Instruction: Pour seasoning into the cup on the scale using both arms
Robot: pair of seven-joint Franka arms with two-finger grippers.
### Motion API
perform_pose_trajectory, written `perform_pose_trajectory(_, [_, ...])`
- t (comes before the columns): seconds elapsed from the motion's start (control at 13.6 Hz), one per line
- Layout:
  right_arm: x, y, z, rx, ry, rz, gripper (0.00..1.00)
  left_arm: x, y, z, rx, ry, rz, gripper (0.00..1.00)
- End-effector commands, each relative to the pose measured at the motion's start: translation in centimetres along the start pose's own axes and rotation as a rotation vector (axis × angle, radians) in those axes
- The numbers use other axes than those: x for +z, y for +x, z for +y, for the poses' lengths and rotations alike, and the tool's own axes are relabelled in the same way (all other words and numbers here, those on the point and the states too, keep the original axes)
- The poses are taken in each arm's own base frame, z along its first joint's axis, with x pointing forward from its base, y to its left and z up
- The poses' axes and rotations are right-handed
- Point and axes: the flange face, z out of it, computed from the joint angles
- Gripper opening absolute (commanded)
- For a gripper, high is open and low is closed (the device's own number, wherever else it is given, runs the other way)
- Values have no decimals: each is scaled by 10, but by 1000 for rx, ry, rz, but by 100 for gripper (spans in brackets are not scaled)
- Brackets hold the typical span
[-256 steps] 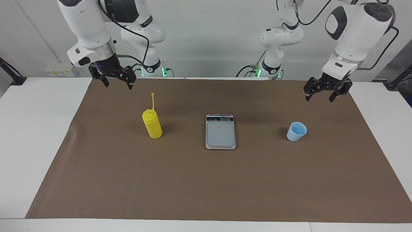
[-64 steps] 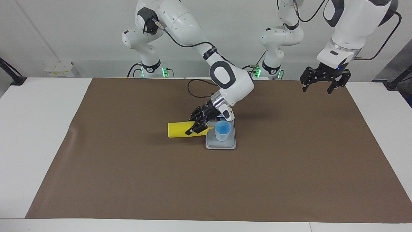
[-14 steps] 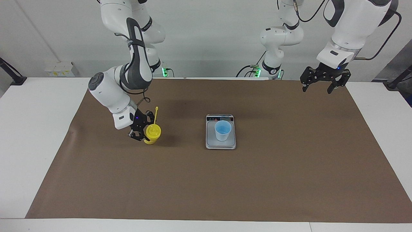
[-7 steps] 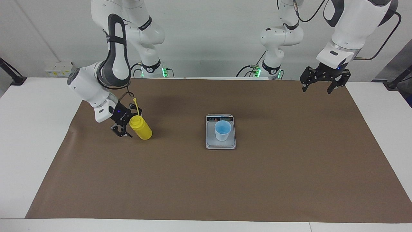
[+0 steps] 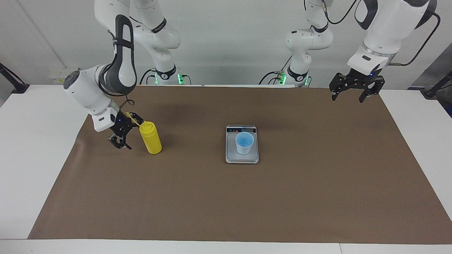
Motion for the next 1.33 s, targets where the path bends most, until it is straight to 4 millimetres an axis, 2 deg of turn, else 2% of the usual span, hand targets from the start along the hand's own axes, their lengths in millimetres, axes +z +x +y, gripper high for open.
perform_pose_trajectory(0.0, [-28,8,4,-15,-17,-86,100,-2,-5,-4,4,-15,-6,100])
perform_pose_trajectory(0.37, [-87,40,0,127,-103,-276,100,-2,-5,-4,4,-15,-6,100])
perform_pose_trajectory(0.66, [-115,64,-7,314,-129,-330,100,-2,-5,-4,4,-15,-6,100])
perform_pose_trajectory(0.88, [-125,108,-24,490,-173,-364,100,-2,-5,-4,4,-15,-6,100])
perform_pose_trajectory(1.11, [-129,138,-33,633,-207,-333,100,-2,-5,-4,4,-15,-6,100])
perform_pose_trajectory(1.25, [-129,153,-43,811,-229,-321,100,-2,-5,-4,4,-15,-6,100])
